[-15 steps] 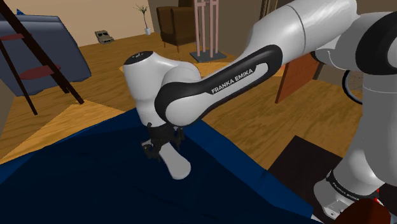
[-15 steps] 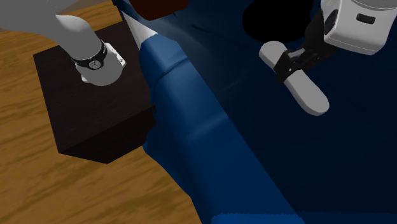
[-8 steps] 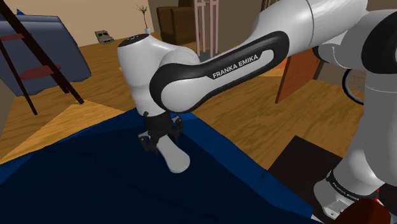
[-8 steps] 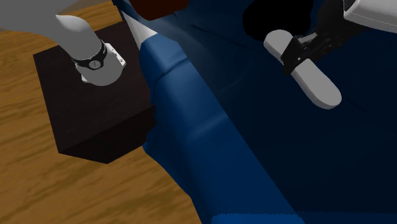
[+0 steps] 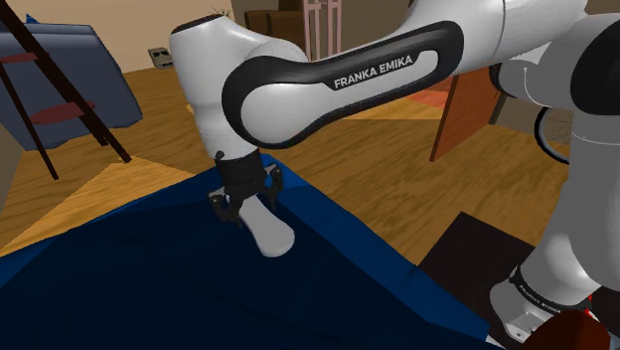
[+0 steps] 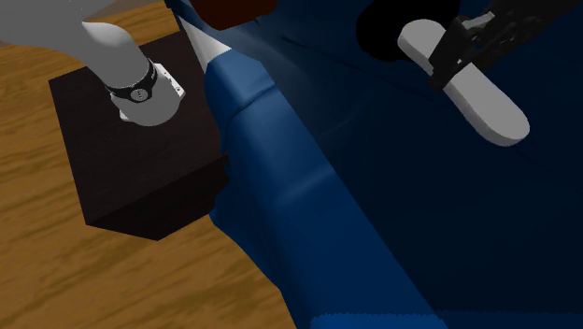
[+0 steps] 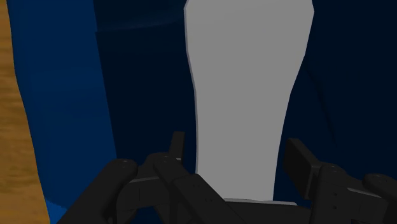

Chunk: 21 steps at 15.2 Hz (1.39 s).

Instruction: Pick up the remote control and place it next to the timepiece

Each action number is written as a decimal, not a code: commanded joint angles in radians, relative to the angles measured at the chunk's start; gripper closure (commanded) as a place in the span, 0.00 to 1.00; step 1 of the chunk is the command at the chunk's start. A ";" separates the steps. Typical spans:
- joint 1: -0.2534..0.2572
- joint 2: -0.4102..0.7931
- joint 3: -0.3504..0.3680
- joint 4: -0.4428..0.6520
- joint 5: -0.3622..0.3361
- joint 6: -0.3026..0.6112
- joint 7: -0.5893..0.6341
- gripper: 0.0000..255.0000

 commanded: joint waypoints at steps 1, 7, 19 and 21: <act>0.002 -0.002 0.001 0.022 0.002 -0.024 -0.002 1.00; 0.015 0.005 0.003 0.114 -0.001 -0.109 -0.005 1.00; 0.068 0.062 0.002 0.365 -0.029 -0.304 -0.006 1.00; 0.083 0.080 0.001 0.421 -0.038 -0.342 -0.006 1.00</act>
